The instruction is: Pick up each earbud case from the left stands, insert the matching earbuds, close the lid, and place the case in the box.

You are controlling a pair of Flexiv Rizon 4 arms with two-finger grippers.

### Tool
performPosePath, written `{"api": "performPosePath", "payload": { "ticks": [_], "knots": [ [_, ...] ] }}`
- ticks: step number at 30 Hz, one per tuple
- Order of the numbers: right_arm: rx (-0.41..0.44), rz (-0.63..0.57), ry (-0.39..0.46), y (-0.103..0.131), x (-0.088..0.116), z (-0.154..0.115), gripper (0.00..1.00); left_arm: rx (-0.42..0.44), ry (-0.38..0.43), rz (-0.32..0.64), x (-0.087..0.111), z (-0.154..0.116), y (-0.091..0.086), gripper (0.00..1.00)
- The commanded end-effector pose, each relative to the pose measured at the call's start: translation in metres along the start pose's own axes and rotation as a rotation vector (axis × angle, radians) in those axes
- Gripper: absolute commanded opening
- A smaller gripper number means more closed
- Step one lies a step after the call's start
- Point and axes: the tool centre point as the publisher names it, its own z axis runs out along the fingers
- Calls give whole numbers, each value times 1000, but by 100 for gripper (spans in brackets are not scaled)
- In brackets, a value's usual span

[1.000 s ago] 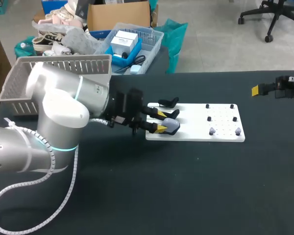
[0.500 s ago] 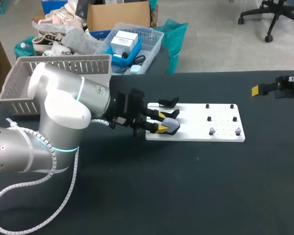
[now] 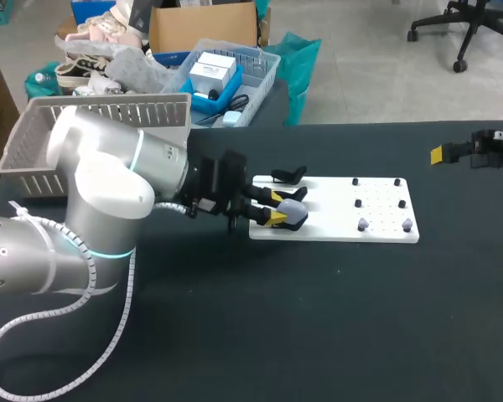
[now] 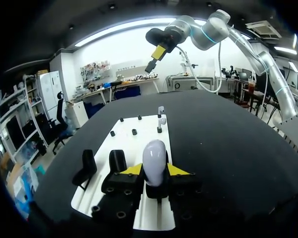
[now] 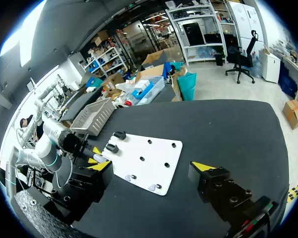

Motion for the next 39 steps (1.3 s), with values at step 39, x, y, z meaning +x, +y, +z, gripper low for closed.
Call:
{"api": "performPosePath", "payload": {
  "ticks": [39],
  "knots": [
    [-2,-1,0,-1,0,1,100,-41,-353,-93,-99,-65,-40,0]
  ]
}}
